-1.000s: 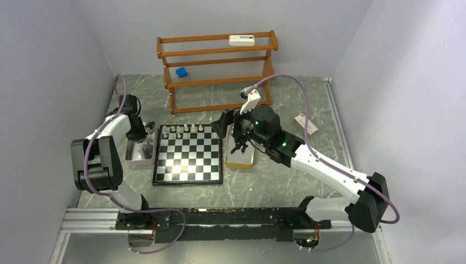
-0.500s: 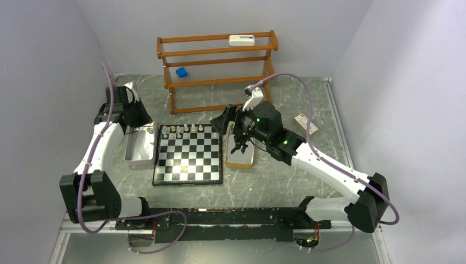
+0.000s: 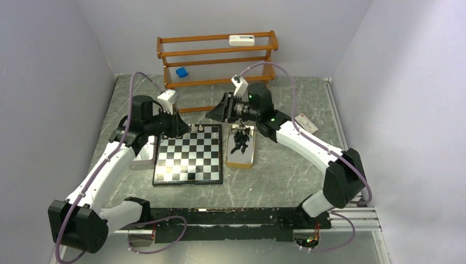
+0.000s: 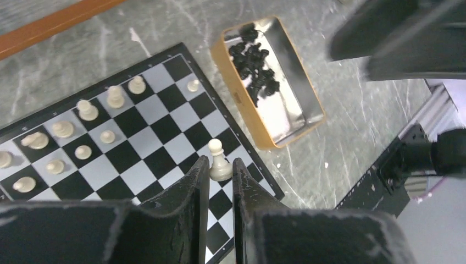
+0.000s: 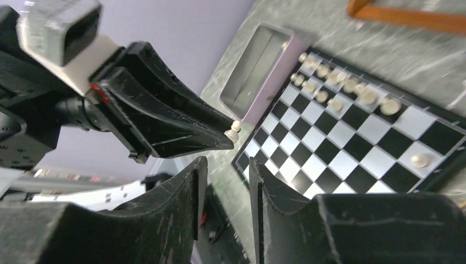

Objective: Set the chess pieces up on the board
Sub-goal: Place the chess piece on the chessboard.

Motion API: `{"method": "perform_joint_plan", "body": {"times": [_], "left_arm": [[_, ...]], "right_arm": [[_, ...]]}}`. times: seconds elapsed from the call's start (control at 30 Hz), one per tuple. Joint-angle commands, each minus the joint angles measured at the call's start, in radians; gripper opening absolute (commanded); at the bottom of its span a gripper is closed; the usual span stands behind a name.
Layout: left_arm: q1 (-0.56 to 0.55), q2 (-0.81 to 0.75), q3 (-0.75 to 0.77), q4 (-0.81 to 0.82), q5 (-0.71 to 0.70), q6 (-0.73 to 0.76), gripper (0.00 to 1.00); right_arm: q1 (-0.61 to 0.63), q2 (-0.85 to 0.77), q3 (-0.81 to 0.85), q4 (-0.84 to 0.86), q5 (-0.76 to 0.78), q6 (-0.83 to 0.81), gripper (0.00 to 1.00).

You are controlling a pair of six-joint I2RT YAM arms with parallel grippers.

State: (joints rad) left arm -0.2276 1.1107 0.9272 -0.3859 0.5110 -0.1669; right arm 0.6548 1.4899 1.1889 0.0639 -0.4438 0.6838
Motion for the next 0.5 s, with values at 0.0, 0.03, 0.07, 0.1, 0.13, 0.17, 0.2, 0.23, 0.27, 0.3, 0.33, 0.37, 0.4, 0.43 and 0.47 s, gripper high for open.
{"method": "perform_joint_plan", "body": {"times": [0.0, 0.03, 0.07, 0.1, 0.13, 0.17, 0.2, 0.23, 0.27, 0.3, 0.33, 0.37, 0.4, 0.43, 0.47], "left_arm": [[-0.052, -0.047, -0.038, 0.077, 0.086, 0.058, 0.08], [-0.060, -0.054, -0.047, 0.084, 0.095, 0.063, 0.08], [-0.067, -0.059, -0.053, 0.090, 0.105, 0.068, 0.08], [-0.073, -0.060, -0.060, 0.096, 0.117, 0.072, 0.08], [-0.079, -0.059, -0.066, 0.105, 0.131, 0.080, 0.09], [-0.085, -0.055, -0.071, 0.114, 0.150, 0.085, 0.09], [-0.092, -0.050, -0.075, 0.121, 0.159, 0.089, 0.09], [-0.101, -0.044, -0.079, 0.128, 0.162, 0.094, 0.09], [-0.109, -0.037, -0.082, 0.133, 0.166, 0.099, 0.09], [-0.119, -0.029, -0.084, 0.139, 0.170, 0.108, 0.09], [-0.130, -0.023, -0.085, 0.142, 0.163, 0.115, 0.09], [-0.140, -0.018, -0.085, 0.142, 0.146, 0.121, 0.10], [-0.149, -0.014, -0.085, 0.142, 0.133, 0.127, 0.10], [-0.156, -0.011, -0.085, 0.142, 0.121, 0.130, 0.09], [-0.166, -0.008, -0.085, 0.142, 0.114, 0.134, 0.09]], "right_arm": [[-0.015, 0.079, 0.046, 0.038, -0.239, 0.073, 0.38], [-0.017, 0.102, 0.058, 0.028, -0.267, 0.078, 0.38], [-0.018, 0.126, 0.076, 0.014, -0.294, 0.077, 0.38], [-0.017, 0.150, 0.094, -0.005, -0.324, 0.075, 0.39], [-0.018, 0.175, 0.110, -0.014, -0.351, 0.080, 0.40], [-0.018, 0.191, 0.113, -0.010, -0.377, 0.091, 0.41], [-0.017, 0.203, 0.113, 0.002, -0.405, 0.106, 0.41], [-0.017, 0.219, 0.117, 0.010, -0.427, 0.119, 0.41], [-0.018, 0.230, 0.121, 0.011, -0.447, 0.125, 0.41], [-0.017, 0.240, 0.125, 0.011, -0.461, 0.128, 0.41], [-0.017, 0.244, 0.129, -0.003, -0.466, 0.125, 0.41], [-0.017, 0.246, 0.135, -0.023, -0.466, 0.115, 0.41], [-0.018, 0.249, 0.141, -0.046, -0.465, 0.099, 0.41], [-0.017, 0.252, 0.145, -0.070, -0.462, 0.086, 0.41], [-0.017, 0.256, 0.149, -0.101, -0.457, 0.069, 0.41]]}}
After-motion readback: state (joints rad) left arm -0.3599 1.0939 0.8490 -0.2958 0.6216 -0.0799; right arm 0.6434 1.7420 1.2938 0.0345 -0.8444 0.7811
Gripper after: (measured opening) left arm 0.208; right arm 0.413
